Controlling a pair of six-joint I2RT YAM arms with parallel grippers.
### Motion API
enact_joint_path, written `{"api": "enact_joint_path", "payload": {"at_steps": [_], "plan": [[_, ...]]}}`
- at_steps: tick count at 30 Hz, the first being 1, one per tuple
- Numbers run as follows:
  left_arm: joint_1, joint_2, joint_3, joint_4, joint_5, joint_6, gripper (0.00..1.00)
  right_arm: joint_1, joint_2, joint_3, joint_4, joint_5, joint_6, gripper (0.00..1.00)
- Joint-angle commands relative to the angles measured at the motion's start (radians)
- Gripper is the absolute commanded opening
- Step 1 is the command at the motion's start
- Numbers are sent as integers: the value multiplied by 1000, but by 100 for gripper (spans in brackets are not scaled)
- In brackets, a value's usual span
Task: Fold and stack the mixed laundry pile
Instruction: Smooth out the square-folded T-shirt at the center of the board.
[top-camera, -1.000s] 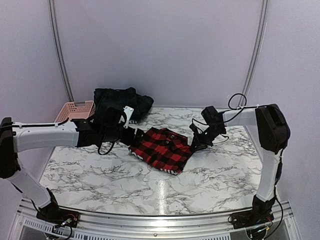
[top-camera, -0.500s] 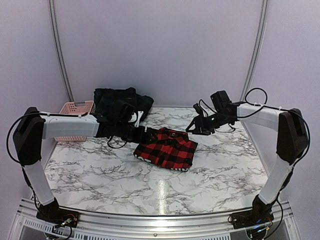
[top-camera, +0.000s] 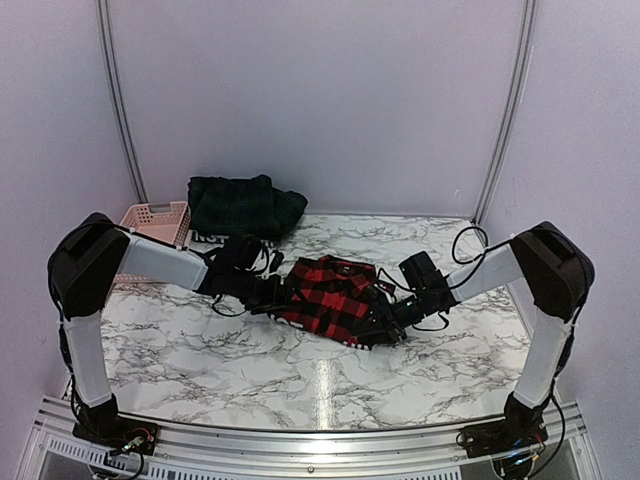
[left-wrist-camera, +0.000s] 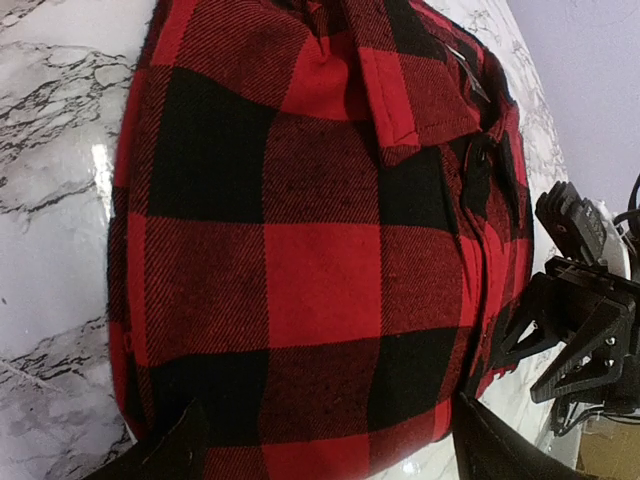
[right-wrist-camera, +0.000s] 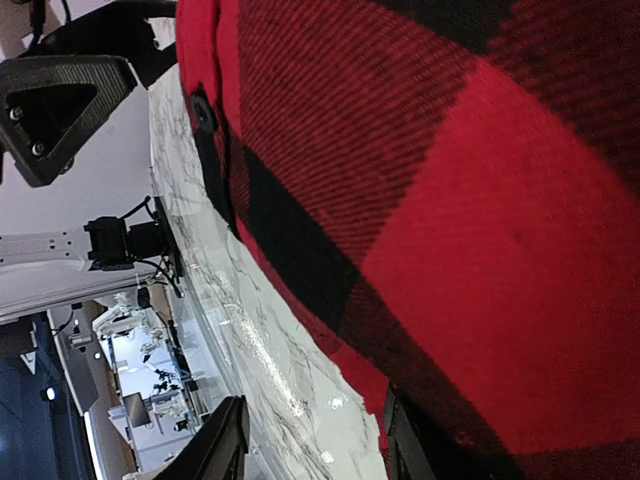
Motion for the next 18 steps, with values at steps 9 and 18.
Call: {"api": "enact_joint_path", "payload": {"at_steps": [9, 18], "plan": [[3, -153, -298, 141, 21, -163, 86, -206, -11, 7, -267, 139, -257, 45], [125, -389, -328, 95, -103, -235, 99, -67, -250, 241, -343, 306, -421, 45]]}}
